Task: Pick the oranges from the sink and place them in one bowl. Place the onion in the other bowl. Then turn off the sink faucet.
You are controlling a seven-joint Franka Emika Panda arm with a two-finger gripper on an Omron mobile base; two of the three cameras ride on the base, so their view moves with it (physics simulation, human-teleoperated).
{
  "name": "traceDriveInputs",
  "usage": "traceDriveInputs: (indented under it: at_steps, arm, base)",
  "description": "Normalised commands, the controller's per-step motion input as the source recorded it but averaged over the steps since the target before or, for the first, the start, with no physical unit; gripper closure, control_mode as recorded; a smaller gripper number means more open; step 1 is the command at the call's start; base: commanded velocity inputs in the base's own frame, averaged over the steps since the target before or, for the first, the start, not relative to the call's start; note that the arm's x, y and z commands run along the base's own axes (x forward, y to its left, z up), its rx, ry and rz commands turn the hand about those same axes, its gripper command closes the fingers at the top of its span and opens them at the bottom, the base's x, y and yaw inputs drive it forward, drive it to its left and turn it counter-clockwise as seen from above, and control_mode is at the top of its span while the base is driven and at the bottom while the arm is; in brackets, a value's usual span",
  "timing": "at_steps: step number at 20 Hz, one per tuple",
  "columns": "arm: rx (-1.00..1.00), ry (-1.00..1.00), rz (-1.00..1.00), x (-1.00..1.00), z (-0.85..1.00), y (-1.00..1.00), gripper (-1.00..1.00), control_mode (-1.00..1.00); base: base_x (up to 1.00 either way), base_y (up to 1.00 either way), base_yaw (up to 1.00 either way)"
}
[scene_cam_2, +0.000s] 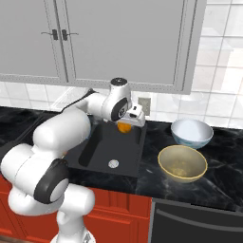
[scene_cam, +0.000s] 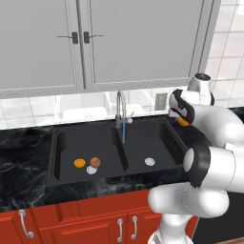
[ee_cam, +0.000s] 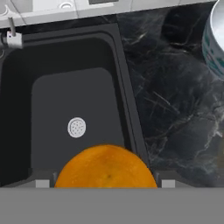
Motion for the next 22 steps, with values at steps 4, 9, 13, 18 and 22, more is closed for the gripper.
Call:
traceDriveInputs:
  at_steps: [4,9,13,18,22]
  arm:
    - [0.0,0.0,-0.13,-0.04,0.0,-0.31,1.0,-1.0]
    - [0.0,0.0,-0.12,-0.03,0.0,-0.29,1.0,-1.0]
    - [0.0,0.0,-0.08,0.0,0.0,-0.2,1.0,-1.0]
    - [0.0,0.0,-0.05,0.0,0.0,-0.23,1.0,-1.0]
    - [0.0,0.0,-0.03,0.0,-0.01,-0.28,1.0,-1.0]
  base:
    - [0.0,0.0,0.0]
    - [0.0,0.0,0.0]
    - [0.0,0.0,0.0]
    - [0.0,0.0,0.0]
    - [0.0,0.0,0.0]
